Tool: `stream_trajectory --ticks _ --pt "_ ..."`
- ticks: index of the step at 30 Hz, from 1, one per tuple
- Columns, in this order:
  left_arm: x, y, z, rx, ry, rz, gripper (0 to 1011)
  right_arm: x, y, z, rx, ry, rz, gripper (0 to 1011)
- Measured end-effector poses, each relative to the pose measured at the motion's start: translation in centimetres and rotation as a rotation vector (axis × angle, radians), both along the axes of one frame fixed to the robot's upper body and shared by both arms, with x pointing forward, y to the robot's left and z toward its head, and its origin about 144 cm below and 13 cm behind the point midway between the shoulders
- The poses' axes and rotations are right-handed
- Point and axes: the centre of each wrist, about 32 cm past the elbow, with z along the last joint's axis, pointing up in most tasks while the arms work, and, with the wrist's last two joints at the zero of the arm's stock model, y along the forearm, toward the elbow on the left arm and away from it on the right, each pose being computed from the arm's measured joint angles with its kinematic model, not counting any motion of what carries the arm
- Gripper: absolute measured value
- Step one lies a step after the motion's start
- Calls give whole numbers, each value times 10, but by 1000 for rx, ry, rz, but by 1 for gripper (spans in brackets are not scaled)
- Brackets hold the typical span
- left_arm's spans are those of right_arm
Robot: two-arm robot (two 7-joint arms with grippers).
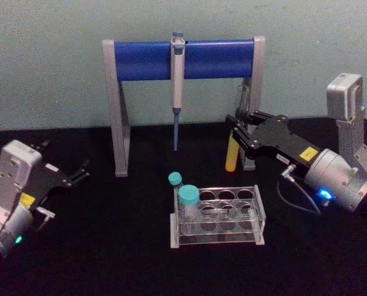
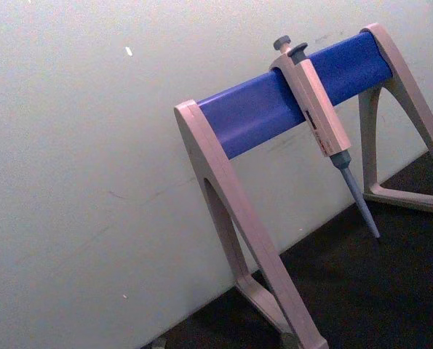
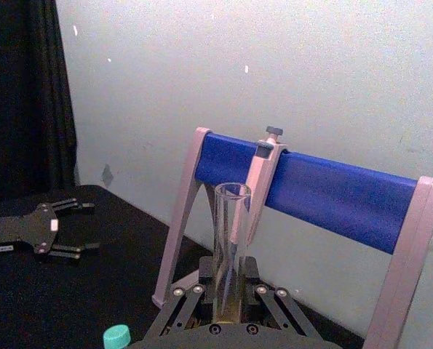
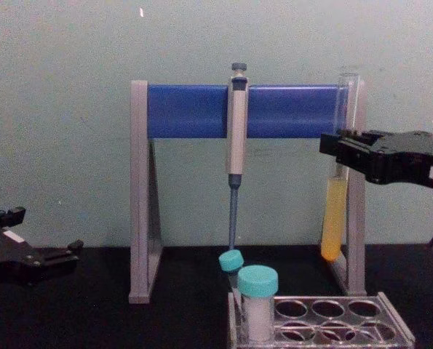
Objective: Pick up the test tube from the test tube rack, shake it, then place it back into the test tube rack.
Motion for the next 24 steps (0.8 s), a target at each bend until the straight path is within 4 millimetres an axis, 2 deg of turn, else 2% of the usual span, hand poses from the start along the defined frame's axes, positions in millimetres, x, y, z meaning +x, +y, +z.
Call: stream_trajectory --ticks 24 --pt "0 0 0 0 0 0 1010 -23 -4 -11 11 35 48 238"
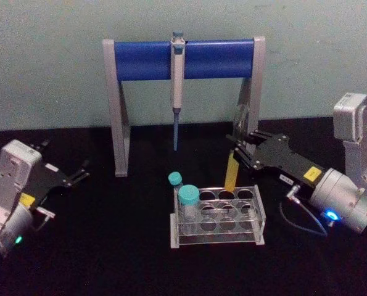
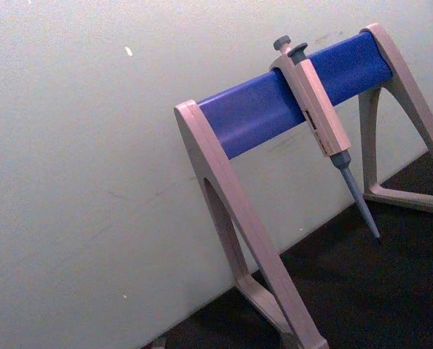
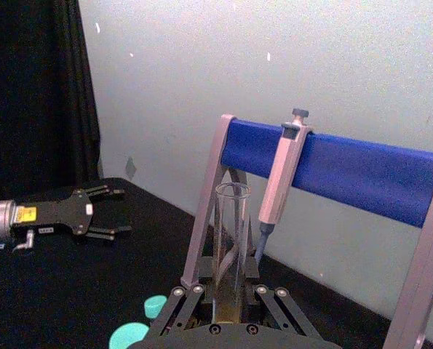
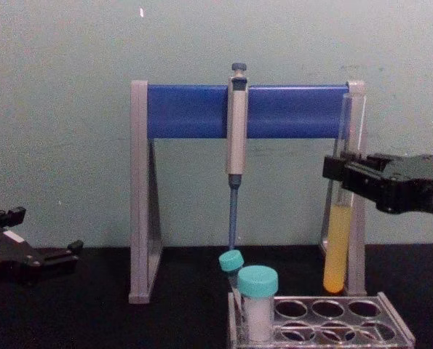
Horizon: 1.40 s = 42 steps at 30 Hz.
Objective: Pick up the test tube from the test tube rack, shake it, then place it back into the test tube rack.
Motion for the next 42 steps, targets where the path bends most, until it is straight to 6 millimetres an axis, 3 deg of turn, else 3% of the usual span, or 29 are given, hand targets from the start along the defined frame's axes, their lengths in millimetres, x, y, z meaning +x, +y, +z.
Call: stream_trajectory --ticks 42 --pt "0 0 0 0 0 0 1009 5 7 -26 -10 31 -4 238"
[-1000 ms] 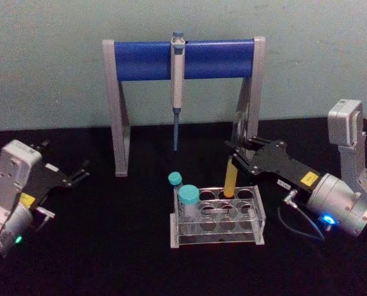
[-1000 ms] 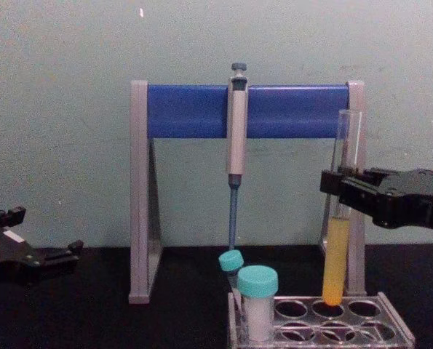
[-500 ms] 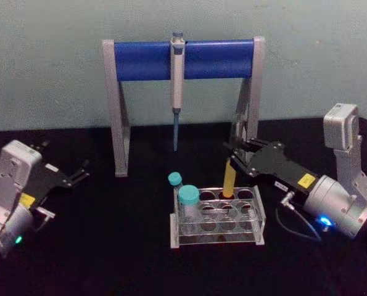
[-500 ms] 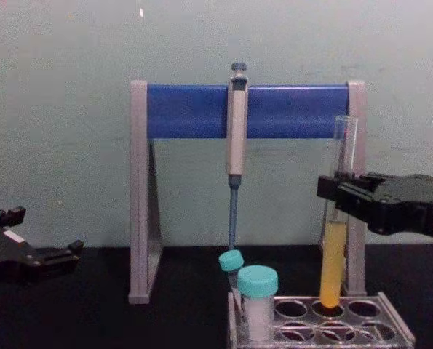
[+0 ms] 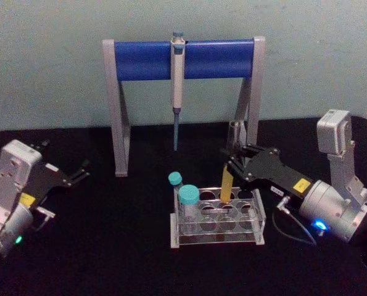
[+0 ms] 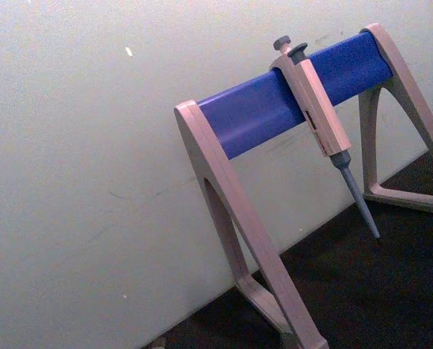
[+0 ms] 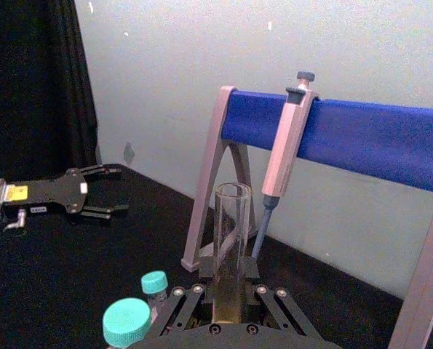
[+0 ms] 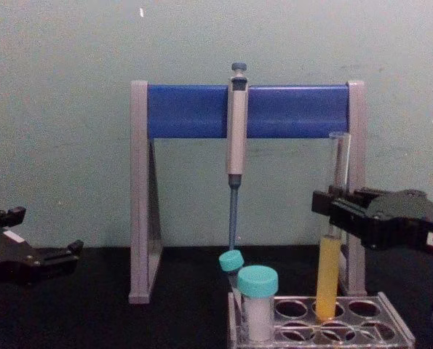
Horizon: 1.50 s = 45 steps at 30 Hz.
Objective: Pick up the test tube from the test tube rack, shake it, then place it back into the test tube rack.
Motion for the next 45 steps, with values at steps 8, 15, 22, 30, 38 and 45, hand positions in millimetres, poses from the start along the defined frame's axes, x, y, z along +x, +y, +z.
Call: stream_trajectory --ticks 8,15,22,30,38,45 --pt "0 0 0 0 0 0 1010 -1 1 -6 1 20 1 238" --pt "0 0 0 0 0 0 1010 -2 1 -11 -5 35 -4 238" --pt "0 0 0 0 0 0 1010 -2 0 -14 -11 39 -10 238" --pt "0 0 0 0 0 0 1009 -3 0 -18 -10 48 -16 238" --pt "0 0 0 0 0 0 1010 -2 0 -21 -11 54 -20 238" --pt "0 0 0 0 0 0 1010 -1 0 -26 -18 64 -23 238"
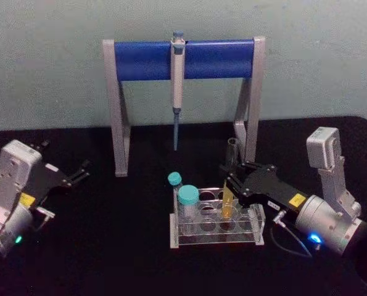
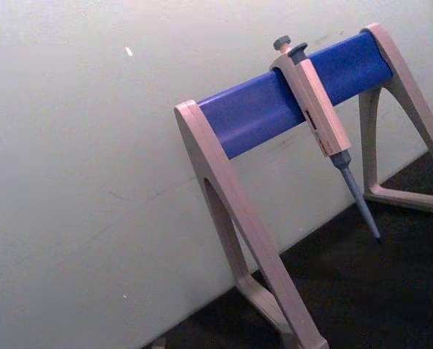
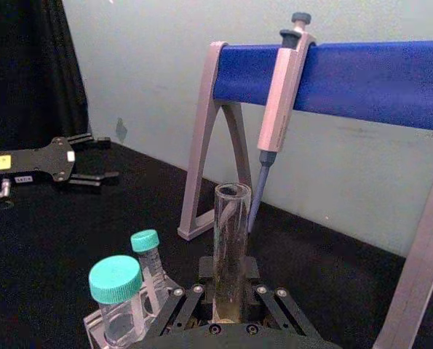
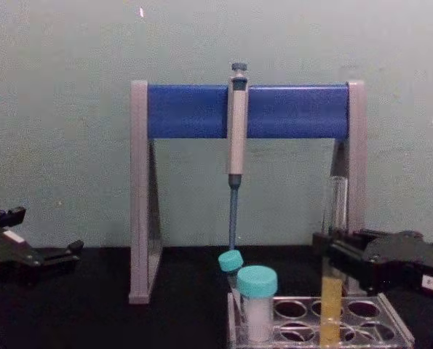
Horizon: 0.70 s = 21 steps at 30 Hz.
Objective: Pick up the test tube from the test tube rack, shake it, then place it back into the test tube rack.
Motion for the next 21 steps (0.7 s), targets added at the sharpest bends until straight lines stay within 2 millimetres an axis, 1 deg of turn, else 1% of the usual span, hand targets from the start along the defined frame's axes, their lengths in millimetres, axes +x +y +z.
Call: stream_trajectory --ticks 10,21 --pt "0 0 0 0 0 0 1010 1 1 -4 -3 12 -3 238" --pt "0 0 0 0 0 0 1009 1 2 -5 -14 10 -8 238"
